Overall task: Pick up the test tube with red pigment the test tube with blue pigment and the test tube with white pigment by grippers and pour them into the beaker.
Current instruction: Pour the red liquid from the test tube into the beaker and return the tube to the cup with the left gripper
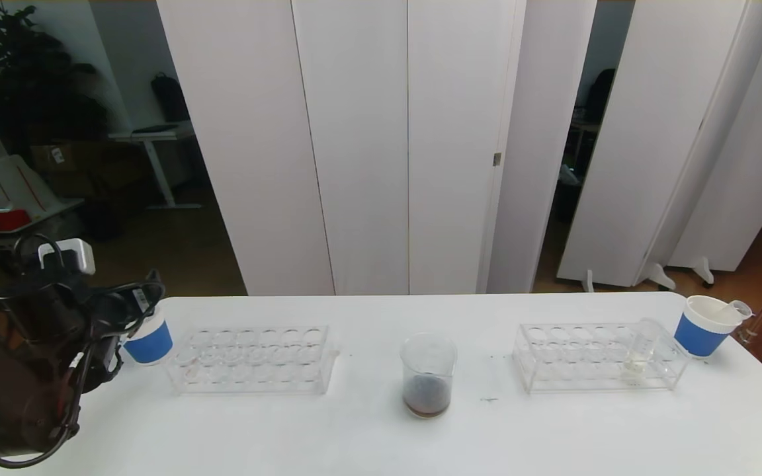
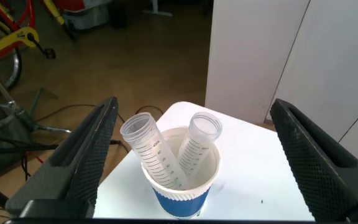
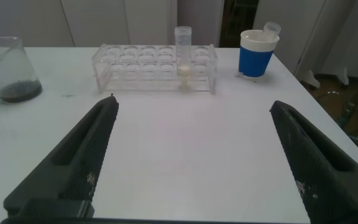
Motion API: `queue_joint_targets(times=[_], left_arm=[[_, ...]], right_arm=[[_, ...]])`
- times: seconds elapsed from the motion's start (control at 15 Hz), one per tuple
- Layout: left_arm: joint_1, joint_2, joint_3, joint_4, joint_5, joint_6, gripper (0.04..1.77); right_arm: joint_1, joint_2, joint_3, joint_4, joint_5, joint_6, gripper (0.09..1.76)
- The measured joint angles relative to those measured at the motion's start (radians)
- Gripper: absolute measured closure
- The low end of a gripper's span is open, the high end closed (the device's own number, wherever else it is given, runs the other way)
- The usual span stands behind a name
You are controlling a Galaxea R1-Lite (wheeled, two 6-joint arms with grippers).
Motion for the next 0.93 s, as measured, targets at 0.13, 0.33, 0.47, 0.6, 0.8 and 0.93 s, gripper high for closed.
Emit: queue_joint_targets(times=[0.13, 0.33, 0.47, 0.6, 0.8, 0.93], left_arm=[[-0.002, -0.091, 0.016, 0.097, -0.013, -0.004, 0.06], [-0.005, -0.261, 0.036, 0.267, -0.024, -0.009, 0.06], [-0.010, -0.384, 0.044, 0.387, -0.026, -0.009, 0.06], [-0.020, -0.519, 0.048, 0.521, -0.027, -0.010, 0.06], [-0.040, -0.729, 0.050, 0.722, -0.028, -0.011, 0.06], [-0.051, -0.884, 0.049, 0.887, -0.029, -0.011, 0.06]], right_arm=[[0.000, 0.000, 0.000, 0.000, 0.000, 0.000, 0.10], [0.000, 0.000, 0.000, 0.000, 0.000, 0.000, 0.10], [0.000, 0.000, 0.000, 0.000, 0.000, -0.001, 0.10], [0.000, 0.000, 0.000, 0.000, 0.000, 0.000, 0.10], [0.000, 0.000, 0.000, 0.000, 0.000, 0.000, 0.10], [0.000, 0.000, 0.000, 0.000, 0.000, 0.000, 0.10]])
